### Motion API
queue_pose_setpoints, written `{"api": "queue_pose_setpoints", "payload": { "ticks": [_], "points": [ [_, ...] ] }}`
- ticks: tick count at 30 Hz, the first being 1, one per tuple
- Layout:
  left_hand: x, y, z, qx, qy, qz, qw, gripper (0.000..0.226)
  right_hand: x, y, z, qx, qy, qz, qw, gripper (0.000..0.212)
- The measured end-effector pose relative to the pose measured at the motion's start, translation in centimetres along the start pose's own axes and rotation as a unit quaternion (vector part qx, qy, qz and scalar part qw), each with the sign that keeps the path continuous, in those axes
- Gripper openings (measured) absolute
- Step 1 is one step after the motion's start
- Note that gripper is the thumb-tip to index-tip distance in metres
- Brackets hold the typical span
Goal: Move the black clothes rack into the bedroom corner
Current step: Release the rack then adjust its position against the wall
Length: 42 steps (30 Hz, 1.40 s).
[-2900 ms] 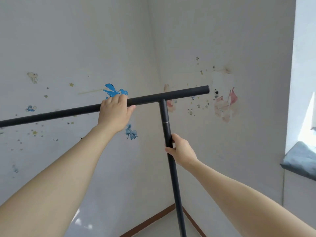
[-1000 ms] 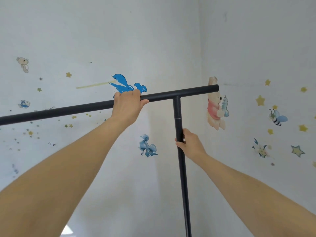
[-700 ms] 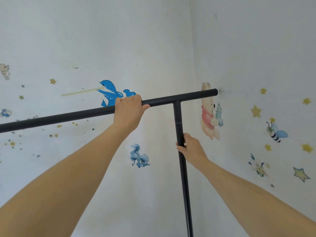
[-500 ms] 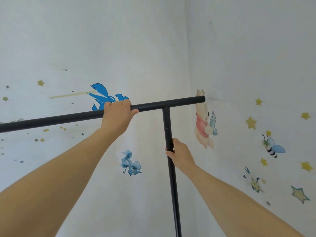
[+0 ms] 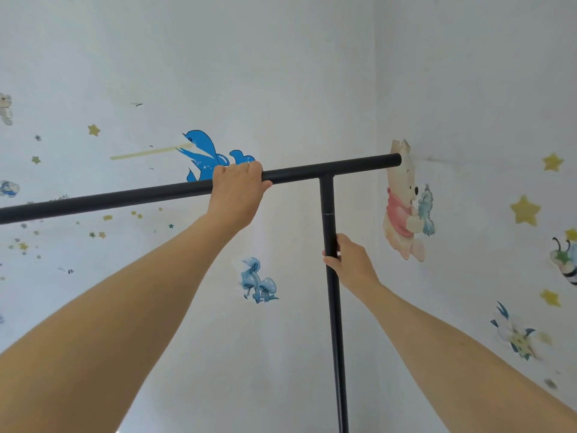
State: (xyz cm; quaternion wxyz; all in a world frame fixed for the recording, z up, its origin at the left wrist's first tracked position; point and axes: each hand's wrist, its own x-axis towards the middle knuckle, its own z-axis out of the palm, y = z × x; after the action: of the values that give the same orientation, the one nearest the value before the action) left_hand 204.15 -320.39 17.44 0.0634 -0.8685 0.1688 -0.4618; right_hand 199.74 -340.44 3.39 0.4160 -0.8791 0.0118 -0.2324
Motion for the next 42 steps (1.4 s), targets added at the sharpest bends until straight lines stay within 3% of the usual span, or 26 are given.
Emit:
{"api": "queue_pose_setpoints", "payload": {
  "ticks": [7,16,26,36,42],
  "points": [
    [-0.2,0.1,-0.3,-0.032,-0.024,0.028,0.999,0.029,-0.1,0.5,-0.2,0.011,0.007,0.006,1.0,0.025],
    [-2.9,-2.3,-1.9,-0.098,-0.034,0.073,0.992,0.05,-1.7,-0.8,1.5,0.007,0.04,0.041,0.998,0.038],
    [-7.5,-9.1,-4.9,-0.027,-0.054,0.013,0.998,0.048,-4.3,-1.7,0.9,-0.01,0.091,0.045,0.995,0.034],
    [-6.9,-7.0,-4.6,-0.028,-0.085,-0.006,0.996,0.053,-5.0,-1.2,-0.5,-0.077,0.095,0.049,0.991,0.038],
    [-7.1,-7.1,-5.1,-0.045,-0.094,0.0,0.995,0.053,-5.2,-1.2,-0.3,-0.059,0.102,0.051,0.992,0.038]
  ]
}}
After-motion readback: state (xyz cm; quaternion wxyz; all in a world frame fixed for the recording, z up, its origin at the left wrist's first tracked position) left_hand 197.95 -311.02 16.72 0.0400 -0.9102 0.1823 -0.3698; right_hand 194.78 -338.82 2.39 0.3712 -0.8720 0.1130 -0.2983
